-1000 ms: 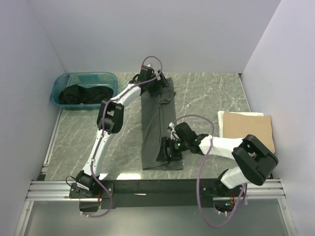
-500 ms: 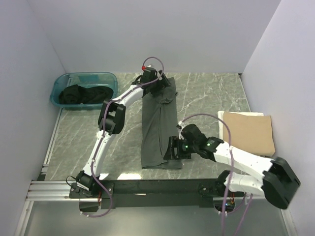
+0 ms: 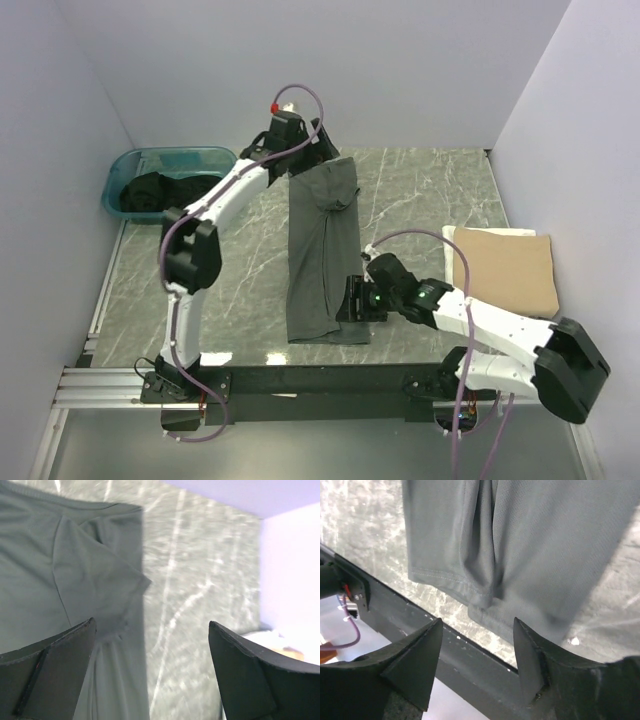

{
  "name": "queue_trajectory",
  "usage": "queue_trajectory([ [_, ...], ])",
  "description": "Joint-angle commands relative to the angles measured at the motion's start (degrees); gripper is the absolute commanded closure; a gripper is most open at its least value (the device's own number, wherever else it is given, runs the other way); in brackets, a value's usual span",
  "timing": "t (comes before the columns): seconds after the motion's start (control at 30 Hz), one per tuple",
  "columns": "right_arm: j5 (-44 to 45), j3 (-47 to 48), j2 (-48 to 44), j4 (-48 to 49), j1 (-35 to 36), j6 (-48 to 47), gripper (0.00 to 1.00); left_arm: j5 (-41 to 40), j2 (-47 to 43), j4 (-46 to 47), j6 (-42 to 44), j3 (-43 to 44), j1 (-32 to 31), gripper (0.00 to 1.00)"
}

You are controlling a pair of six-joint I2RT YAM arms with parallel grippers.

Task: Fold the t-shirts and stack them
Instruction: Fold the tshirt

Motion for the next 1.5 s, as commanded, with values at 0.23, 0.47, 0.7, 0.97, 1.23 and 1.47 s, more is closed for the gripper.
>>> queue_trajectory([
  [0.23,2.43,8.75,15.05,4.83,1.88,-2.03,0.39,1.33,-5.22,1.79,6.36,-8.37,-0.95,0.01],
  [0.47,1.72,10.16,20.68,5.28,3.46,-0.80,0.50,2.65,5.05,-0.75,6.63,-2.14,-1.03,0.00],
  [0.7,2.08,9.90,22.01,4.83,4.69,-0.01,0.84,3.18,11.66,-1.46,6.01,1.39,-1.03,0.01],
  [0.97,1.38,6.91,17.00,3.87,8.29,3.94,0.95,1.25,14.82,-2.25,5.48,2.09,-1.03,0.01],
  [1.23,1.11,2.51,14.71,5.88,10.93,9.92,0.94,-1.22,16.05,-5.50,5.04,3.67,-0.94,0.01],
  [1.47,3.65,1.37,14.71,6.07,11.64,12.04,0.87,0.62,14.12,-4.01,6.01,1.13,-0.95,0.01],
])
